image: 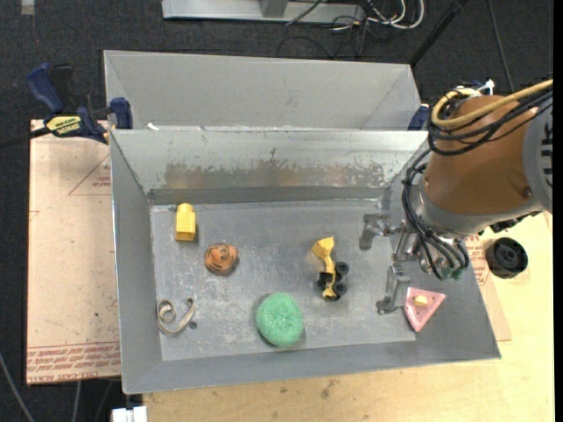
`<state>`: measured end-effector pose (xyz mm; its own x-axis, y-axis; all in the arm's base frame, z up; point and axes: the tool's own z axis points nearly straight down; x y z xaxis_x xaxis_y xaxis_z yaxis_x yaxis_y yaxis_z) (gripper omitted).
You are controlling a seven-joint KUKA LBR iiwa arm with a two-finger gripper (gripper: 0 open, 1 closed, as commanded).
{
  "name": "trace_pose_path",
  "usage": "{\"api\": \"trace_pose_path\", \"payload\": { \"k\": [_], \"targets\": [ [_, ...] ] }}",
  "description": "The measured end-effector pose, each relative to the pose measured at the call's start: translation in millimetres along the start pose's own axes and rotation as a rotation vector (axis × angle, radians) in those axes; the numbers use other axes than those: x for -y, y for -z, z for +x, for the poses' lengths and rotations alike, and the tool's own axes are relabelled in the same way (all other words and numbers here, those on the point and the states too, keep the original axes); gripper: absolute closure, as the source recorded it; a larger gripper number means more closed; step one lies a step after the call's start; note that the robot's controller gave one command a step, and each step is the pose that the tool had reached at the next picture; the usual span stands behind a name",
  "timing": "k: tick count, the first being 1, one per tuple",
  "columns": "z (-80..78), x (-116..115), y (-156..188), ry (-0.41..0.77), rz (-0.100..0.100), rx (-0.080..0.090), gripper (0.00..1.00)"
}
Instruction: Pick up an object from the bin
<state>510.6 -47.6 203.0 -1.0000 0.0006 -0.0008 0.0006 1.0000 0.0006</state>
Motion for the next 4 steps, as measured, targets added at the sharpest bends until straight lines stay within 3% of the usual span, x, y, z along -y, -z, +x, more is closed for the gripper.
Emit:
{"api": "trace_pose_path", "payload": {
  "k": [1,2,4],
  "targets": [
    [-12.5,-46.4,-89.3,0.11,-0.001,-0.001,1.0],
    [-13.0,-46.2,-89.0,0.111,-0.001,0.0,0.0],
    [-20.7,-43.7,-95.5,0.087,-0.001,0.002,0.0]
  ]
}}
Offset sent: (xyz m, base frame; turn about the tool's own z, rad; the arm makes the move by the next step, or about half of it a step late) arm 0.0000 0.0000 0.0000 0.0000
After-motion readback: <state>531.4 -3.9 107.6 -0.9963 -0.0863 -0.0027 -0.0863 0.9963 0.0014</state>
